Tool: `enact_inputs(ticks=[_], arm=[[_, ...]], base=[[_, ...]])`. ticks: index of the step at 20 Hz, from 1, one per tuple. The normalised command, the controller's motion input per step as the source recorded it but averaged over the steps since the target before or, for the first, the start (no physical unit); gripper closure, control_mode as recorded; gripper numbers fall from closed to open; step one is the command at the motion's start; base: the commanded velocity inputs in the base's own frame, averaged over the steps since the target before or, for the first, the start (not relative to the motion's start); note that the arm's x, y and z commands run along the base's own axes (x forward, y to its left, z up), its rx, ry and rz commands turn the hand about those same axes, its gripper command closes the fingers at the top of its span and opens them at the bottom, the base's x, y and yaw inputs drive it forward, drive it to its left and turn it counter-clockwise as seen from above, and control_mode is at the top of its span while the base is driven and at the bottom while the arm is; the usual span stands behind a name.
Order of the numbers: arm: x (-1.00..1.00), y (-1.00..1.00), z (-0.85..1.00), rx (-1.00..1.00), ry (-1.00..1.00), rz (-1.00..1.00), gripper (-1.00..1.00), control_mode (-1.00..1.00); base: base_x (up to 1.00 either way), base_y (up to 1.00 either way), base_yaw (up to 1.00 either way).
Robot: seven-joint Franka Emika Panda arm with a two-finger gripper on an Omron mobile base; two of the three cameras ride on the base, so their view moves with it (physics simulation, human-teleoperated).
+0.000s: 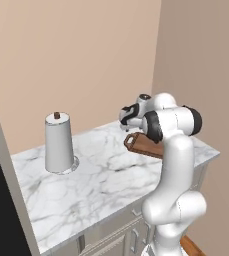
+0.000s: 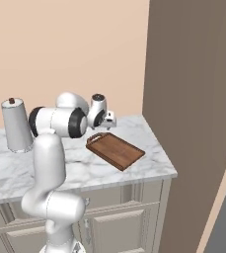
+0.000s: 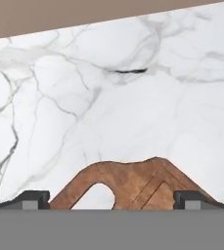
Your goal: Move the cutting board and knife to the sink. Then move spray from the cabinet to the counter.
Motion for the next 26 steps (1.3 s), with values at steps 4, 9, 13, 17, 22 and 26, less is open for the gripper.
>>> enact_inputs(ticks=[4, 9, 13, 17, 22, 26], arm=[[0.36, 0.0, -0.27, 0.0, 0.0, 0.0, -1.0, -1.0], [0.35, 0.0, -0.24, 0.0, 0.0, 0.0, -1.0, -1.0], [0.36, 0.0, -0.25, 0.0, 0.0, 0.0, -1.0, -1.0], [0.34, 0.0, -0.26, 0.0, 0.0, 0.0, -1.0, -1.0], [0.32, 0.0, -0.2, 0.0, 0.0, 0.0, -1.0, -1.0], [0.25, 0.0, -0.26, 0.0, 0.0, 0.0, -1.0, -1.0]], base=[[0.0, 0.0, 0.0], [0.0, 0.0, 0.0], [0.0, 0.0, 0.0], [0.0, 0.0, 0.0], [0.0, 0.0, 0.0], [0.0, 0.0, 0.0]])
